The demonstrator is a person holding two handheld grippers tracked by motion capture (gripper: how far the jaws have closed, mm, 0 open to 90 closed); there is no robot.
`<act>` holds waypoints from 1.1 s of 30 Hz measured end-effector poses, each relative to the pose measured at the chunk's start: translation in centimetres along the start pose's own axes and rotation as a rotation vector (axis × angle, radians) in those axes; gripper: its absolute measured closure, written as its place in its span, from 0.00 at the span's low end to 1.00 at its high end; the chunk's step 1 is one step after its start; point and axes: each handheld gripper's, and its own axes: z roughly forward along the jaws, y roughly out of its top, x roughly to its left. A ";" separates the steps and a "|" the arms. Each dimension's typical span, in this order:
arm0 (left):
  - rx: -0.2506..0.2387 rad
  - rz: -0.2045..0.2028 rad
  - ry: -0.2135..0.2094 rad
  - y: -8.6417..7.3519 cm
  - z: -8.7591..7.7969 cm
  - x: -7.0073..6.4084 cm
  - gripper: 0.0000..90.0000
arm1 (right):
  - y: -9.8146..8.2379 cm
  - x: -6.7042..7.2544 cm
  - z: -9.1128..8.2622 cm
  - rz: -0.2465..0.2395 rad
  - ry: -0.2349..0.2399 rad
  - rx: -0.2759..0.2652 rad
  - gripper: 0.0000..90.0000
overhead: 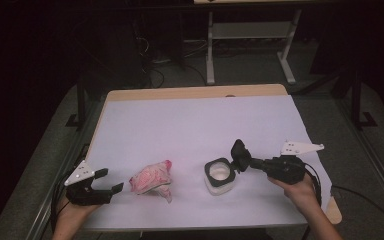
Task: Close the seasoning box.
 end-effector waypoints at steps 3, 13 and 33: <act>0.003 -0.009 0.009 -0.2 0.0 -0.3 0.18 | 1.0 0.1 -0.1 0.004 0.014 -0.033 1.00; 0.004 -0.027 0.012 -0.7 0.6 -0.6 0.18 | 2.7 1.1 0.5 -0.024 0.038 -0.065 1.00; 0.004 -0.024 0.012 -0.7 0.9 -0.9 0.18 | 2.6 2.9 3.1 -0.062 0.106 -0.016 1.00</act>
